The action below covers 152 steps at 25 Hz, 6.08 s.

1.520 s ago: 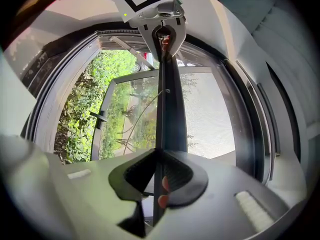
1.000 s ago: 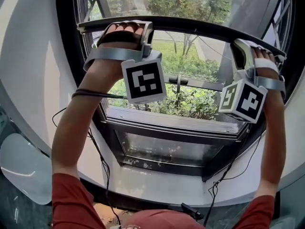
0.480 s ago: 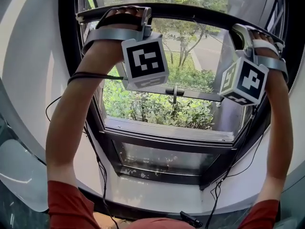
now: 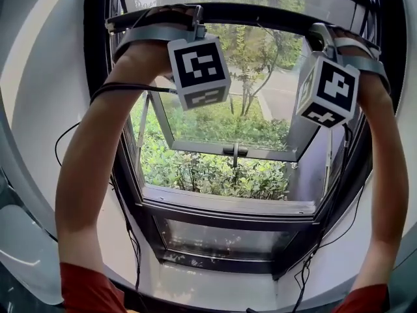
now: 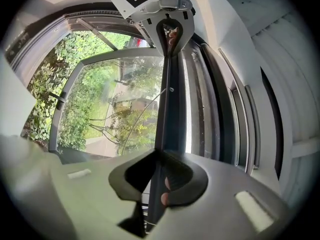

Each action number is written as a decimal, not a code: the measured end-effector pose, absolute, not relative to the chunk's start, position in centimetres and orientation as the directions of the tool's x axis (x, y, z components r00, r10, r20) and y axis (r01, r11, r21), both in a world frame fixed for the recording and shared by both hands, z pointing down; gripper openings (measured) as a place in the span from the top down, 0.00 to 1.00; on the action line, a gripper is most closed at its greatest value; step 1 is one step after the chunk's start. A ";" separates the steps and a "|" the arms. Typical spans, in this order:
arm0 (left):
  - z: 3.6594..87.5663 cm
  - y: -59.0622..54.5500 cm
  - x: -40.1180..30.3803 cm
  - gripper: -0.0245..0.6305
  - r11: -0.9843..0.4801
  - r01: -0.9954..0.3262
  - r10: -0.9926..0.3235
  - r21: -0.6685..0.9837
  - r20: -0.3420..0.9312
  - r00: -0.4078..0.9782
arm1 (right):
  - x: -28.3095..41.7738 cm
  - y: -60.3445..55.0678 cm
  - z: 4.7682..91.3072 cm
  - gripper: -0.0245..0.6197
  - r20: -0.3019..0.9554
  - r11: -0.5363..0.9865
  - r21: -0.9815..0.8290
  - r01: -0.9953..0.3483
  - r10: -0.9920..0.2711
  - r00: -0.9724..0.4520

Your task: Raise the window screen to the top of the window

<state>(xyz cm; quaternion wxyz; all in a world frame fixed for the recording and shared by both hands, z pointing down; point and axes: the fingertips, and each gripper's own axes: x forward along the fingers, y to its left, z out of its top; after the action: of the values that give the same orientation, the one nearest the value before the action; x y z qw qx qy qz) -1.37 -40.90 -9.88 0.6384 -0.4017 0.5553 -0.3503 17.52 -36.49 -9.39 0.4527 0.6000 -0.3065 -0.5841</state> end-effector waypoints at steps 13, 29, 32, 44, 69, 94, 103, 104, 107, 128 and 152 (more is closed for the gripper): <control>-18.4 -41.0 -1.4 0.90 0.533 -0.012 -0.842 -0.846 -0.532 0.093 | 17.5 -36.4 -17.7 0.90 -0.511 -0.462 0.847 0.264 -0.843 0.166; -24.5 -41.0 -1.8 0.89 0.600 -0.077 -0.794 -0.797 -0.604 0.067 | 17.4 -36.5 -23.8 0.90 -0.594 -0.546 0.795 0.263 -0.789 0.157; -25.1 -41.0 -1.8 0.89 0.604 -0.086 -0.790 -0.792 -0.609 0.067 | 17.4 -36.5 -24.5 0.90 -0.615 -0.569 0.781 0.260 -0.774 0.152; -25.7 -40.6 -1.5 0.89 0.605 -0.080 -0.790 -0.792 -0.610 0.059 | 17.7 -36.3 -25.4 0.88 -0.629 -0.591 0.774 0.228 -0.759 0.166; -18.3 -35.9 -1.9 0.79 0.635 -0.195 -0.721 -0.747 -0.664 0.198 | 15.6 -33.0 -18.3 0.77 -0.637 -0.633 0.764 0.126 -0.771 -0.010; -1.0 -33.0 -1.0 0.79 0.365 -0.465 -0.763 -0.807 -0.545 0.348 | 12.9 -28.2 -2.4 0.77 -0.597 -0.551 0.796 -0.249 -0.782 -0.179; 5.9 -33.5 -1.3 0.79 0.202 -0.596 -0.777 -0.777 -0.497 0.385 | 14.0 -28.4 4.1 0.77 -0.561 -0.470 0.795 -0.383 -0.810 -0.171; 6.8 -33.5 -1.3 0.79 0.174 -0.613 -0.780 -0.771 -0.488 0.392 | 14.2 -28.4 5.0 0.77 -0.555 -0.457 0.794 -0.401 -0.814 -0.172; 9.5 -33.5 -1.0 0.79 0.089 -0.662 -0.789 -0.744 -0.458 0.409 | 14.5 -28.4 7.4 0.77 -0.535 -0.415 0.789 -0.454 -0.827 -0.173; 25.9 -32.8 -1.4 0.79 -0.262 -0.854 -0.841 -0.449 -0.328 0.430 | 16.9 -27.9 22.9 0.77 -0.385 -0.154 0.616 -0.772 -0.915 -0.124; 40.2 -28.2 -2.8 0.79 -0.384 -0.894 -0.883 -0.229 -0.192 0.429 | 14.3 -24.5 38.7 0.77 -0.257 0.056 0.299 -0.953 -0.957 -0.137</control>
<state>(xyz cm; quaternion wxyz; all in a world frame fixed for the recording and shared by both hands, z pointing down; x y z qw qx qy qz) -2.77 -28.19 40.22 0.1501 -0.8318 0.5341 0.0192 14.33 -24.53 38.68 0.0051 0.6570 -0.7265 -0.2012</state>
